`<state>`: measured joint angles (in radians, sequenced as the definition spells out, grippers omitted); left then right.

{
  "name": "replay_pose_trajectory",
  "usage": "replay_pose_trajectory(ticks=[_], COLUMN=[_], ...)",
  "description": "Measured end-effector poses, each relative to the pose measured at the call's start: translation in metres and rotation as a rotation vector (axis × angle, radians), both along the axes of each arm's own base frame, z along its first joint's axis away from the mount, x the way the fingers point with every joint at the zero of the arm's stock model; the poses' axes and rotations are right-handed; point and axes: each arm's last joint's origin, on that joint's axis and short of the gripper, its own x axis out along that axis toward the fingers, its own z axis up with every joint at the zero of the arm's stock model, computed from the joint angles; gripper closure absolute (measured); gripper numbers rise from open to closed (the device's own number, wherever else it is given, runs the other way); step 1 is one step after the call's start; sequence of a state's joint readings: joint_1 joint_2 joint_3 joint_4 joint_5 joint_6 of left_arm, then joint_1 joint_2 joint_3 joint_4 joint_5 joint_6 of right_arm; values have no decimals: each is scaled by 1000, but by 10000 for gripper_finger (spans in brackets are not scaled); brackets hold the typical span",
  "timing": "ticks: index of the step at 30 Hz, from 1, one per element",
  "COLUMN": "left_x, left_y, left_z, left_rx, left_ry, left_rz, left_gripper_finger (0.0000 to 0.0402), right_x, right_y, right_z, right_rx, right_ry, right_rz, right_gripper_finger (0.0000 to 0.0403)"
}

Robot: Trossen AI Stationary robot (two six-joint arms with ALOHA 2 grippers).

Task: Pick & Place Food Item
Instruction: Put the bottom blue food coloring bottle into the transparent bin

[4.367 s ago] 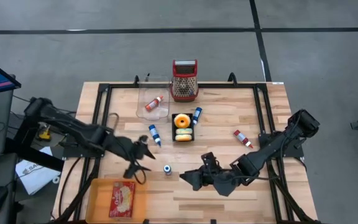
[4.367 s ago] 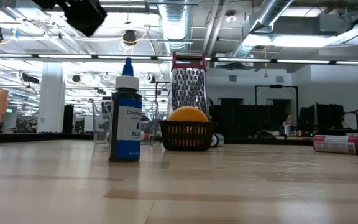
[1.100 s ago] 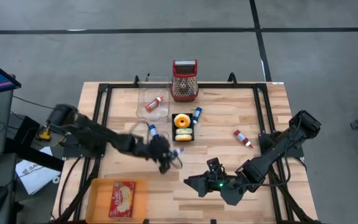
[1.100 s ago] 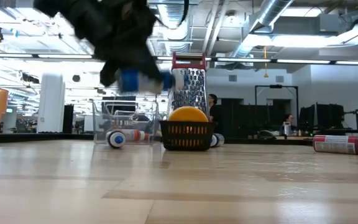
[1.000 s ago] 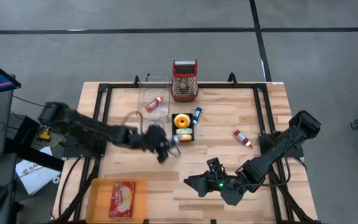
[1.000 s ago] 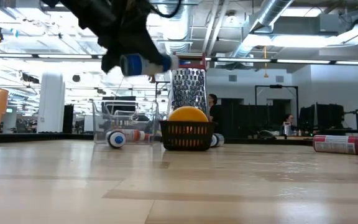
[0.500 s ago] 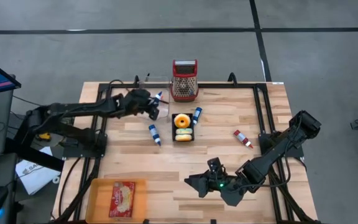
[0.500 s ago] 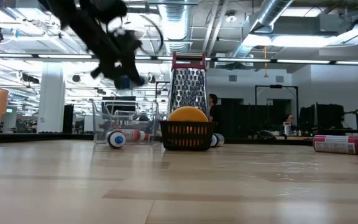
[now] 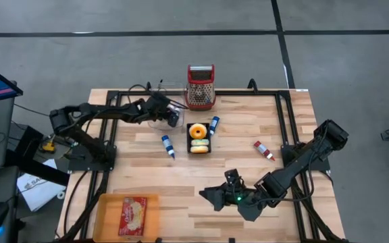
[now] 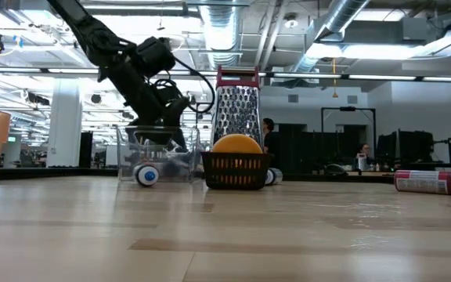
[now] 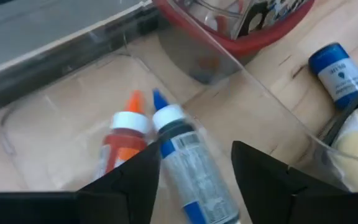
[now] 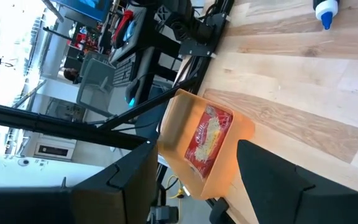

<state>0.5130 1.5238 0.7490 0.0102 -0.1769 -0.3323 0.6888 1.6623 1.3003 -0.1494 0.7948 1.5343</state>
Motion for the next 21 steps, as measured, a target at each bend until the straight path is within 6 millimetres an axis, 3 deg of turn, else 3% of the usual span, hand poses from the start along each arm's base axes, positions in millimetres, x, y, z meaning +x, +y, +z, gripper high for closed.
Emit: replay_pose_trajectory(ticks=[5, 9, 15, 21], left_x=[-6, -11, -18, -30], left_y=[2, -12, -69, -134], left_z=[13, 36, 64, 58], left_rx=[37, 33, 67, 192], left_ry=[-13, -86, -100, 136], left_rz=[-74, -293, -789, -1237], left_gripper_finger=[179, 170, 178, 165], right_x=[0, 0, 1, 1], right_y=[0, 0, -1, -1], right_z=[0, 0, -1, -1], right_rx=[8, 9, 8, 5], right_ry=[1, 1, 6, 9], right_rz=[-3, -3, -2, 2], right_gripper_finger=[190, 190, 190, 190])
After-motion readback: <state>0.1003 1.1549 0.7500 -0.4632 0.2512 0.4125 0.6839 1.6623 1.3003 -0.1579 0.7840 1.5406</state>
